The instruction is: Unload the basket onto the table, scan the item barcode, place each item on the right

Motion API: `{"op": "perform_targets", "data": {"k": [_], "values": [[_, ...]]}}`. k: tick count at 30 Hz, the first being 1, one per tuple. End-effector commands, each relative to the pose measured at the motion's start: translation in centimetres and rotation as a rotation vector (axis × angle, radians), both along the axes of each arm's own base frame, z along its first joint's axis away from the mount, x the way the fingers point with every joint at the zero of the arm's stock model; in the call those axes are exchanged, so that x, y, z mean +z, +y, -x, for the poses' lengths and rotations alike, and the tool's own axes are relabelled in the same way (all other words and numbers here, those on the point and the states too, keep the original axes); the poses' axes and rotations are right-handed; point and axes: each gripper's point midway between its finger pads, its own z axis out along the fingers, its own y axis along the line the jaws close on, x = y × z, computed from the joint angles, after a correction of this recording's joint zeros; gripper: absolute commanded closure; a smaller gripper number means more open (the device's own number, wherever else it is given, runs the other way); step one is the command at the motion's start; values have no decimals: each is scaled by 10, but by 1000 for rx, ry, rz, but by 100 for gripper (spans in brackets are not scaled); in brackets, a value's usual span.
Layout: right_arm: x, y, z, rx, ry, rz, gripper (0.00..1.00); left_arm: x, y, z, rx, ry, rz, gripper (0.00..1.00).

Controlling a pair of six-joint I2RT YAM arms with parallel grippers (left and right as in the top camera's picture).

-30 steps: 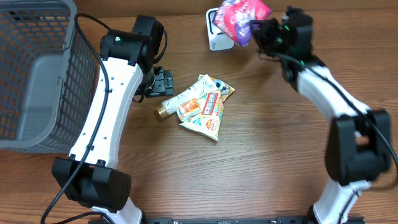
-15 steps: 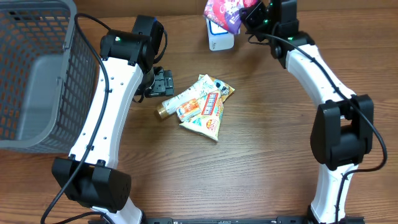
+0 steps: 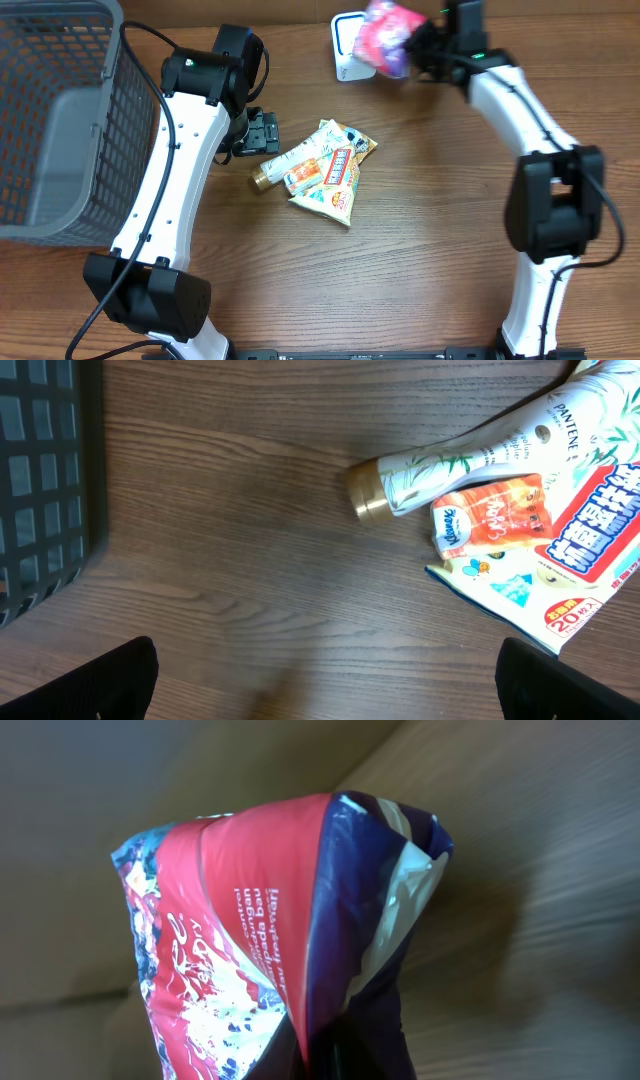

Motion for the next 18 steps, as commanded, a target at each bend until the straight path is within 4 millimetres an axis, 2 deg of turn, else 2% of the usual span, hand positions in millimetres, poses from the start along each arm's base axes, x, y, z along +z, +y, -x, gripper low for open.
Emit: {"op": "perform_targets", "data": {"k": [1,4,8,12,16,18], "values": [[95,-98,-1,-164,-140,50,96,-2,2,-2,8,1,-13,0],[80,-170,22,-288,-22,59,96,-2,2,-2,8,1,-13,0],[44,-260,66,-468,166,70,96,-2,2,-2,8,1,-13,0],[13,-347,122,-654,324,153,96,-2,2,-2,8,1,-13,0],[1,-412,162,-704,381,238,96,-2,2,-2,8,1,-13,0],[-4,-437,180,-723,400,258,96,-2,2,-2,8,1,-13,0]]}}
